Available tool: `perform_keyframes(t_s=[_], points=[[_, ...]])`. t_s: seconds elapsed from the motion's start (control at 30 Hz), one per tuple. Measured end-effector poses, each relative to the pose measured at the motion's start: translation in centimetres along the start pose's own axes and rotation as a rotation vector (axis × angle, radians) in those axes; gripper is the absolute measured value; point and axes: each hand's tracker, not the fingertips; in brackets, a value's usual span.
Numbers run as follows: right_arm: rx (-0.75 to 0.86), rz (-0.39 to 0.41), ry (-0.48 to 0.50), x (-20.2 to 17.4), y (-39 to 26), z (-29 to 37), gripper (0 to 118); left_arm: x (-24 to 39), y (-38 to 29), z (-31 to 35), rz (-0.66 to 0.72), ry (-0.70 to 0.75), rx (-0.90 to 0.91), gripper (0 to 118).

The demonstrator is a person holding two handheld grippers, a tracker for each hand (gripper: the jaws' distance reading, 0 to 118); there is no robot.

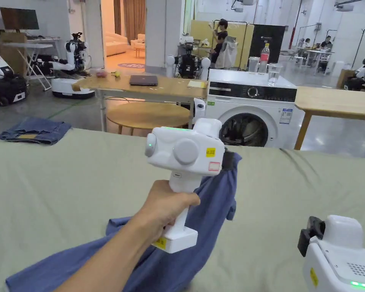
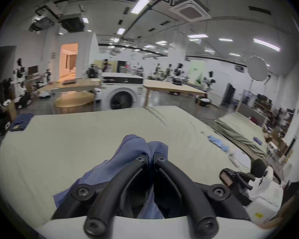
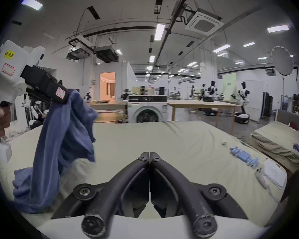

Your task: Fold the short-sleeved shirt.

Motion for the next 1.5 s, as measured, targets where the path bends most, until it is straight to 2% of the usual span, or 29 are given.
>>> perform_keyframes(t_s=[0.23, 0.47, 0.5, 0.57, 0.63, 0.8, 0.93, 1.03, 1.07, 1.4, 1.5], points=[[-0.002, -0.025, -0.122, 5.7, -0.1, 1.6, 0, 7.8, -4.7, -4.8, -0.030, -0.180, -0.102, 0], [-0.020, -0.028, -0.175, 7.8, -1.0, 2.6, 0, 9.0, -10.2, -6.9, 0.017, -0.231, -0.229, 0], [-0.025, -0.031, -0.180, 7.8, -1.1, 2.6, 0, 9.0, -10.5, -7.0, 0.026, -0.234, -0.252, 5], [-0.035, -0.039, -0.174, 7.5, -1.1, 2.6, 0, 8.6, -11.0, -6.8, 0.051, -0.240, -0.257, 34], [-0.037, -0.039, -0.160, 6.8, -1.0, 2.7, 0, 8.2, -11.4, -5.9, 0.065, -0.237, -0.239, 36], [-0.023, -0.010, -0.114, 4.4, -0.3, 2.7, 0, 6.5, -11.2, -2.2, 0.027, -0.105, -0.120, 36], [-0.020, -0.013, -0.058, 2.1, 0.4, 2.6, 0, 4.0, -12.4, 2.3, 0.018, 0.079, 0.019, 34], [-0.017, -0.004, -0.023, 0.1, 0.6, 2.2, 0, 1.5, -13.8, 5.2, 0.047, 0.202, 0.079, 4], [-0.020, 0.000, -0.010, -0.6, 0.6, 2.1, 0, 0.6, -14.3, 5.9, 0.056, 0.239, 0.088, 1], [-0.042, 0.027, 0.098, -6.5, 0.1, 0.3, 0, -7.5, -16.2, 12.8, 0.112, 0.470, 0.086, 0], [-0.047, 0.035, 0.117, -7.4, 0.0, -0.2, 0, -11.4, -15.5, 14.2, 0.210, 0.503, 0.001, 0]])
